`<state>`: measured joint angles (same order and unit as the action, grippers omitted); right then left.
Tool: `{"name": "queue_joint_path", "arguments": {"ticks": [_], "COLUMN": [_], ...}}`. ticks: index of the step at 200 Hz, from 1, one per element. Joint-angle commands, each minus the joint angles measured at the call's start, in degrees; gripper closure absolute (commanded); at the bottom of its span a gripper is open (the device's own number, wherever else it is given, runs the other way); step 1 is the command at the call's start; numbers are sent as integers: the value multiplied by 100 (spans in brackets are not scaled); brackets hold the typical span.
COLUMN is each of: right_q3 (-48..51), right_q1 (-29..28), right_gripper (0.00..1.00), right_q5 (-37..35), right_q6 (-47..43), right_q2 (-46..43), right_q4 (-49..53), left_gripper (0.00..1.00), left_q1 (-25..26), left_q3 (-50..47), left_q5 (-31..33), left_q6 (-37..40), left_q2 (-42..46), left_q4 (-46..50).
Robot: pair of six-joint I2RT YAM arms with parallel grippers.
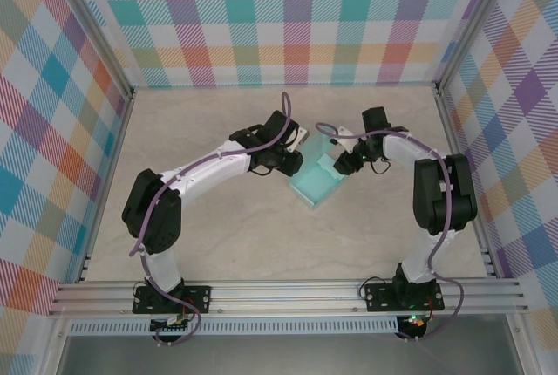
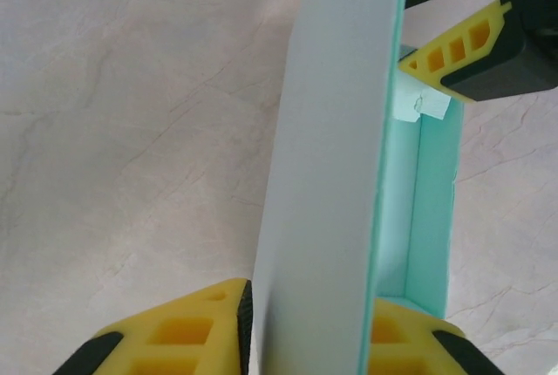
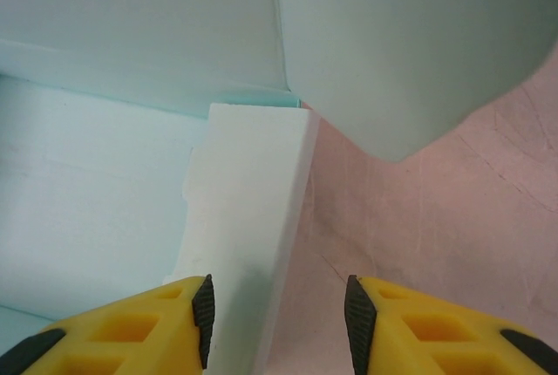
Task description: Fold the paper box
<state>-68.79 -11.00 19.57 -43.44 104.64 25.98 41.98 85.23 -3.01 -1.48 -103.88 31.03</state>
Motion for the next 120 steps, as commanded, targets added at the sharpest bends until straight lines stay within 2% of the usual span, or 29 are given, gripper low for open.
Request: {"name": "queue_joint_path", "arguments": {"ticks": [1,16,47,75,99,120], "right_q3": [-61,-146,-185,-212,-197,-120], "right_q1": [-130,-214,-399,-443,-539,-753], "right_gripper": [55,57,65,73,73,72], "right_q5": [80,-98,-805,-1167,-1401,-1889], "right_q6": [-205,-274,-513,-855,-1111,-1366], "right_q2": [147,238,351,378,366,370], "right_q4": [15,159,241,304,331,247], "left_gripper": [84,92,100,100,100,100], "left_q1": [89,92,78,82,38,-10], "left_q3": [95,191,265,240,233,171], "left_q5": [-131,-88,-185,-280,-414,-648], "left_q6": [-334,-517,-635,-652,-758,-947], "left_q2": [99,44,34,69,69,104], "left_q4": [103,196,209,237,272,193]}}
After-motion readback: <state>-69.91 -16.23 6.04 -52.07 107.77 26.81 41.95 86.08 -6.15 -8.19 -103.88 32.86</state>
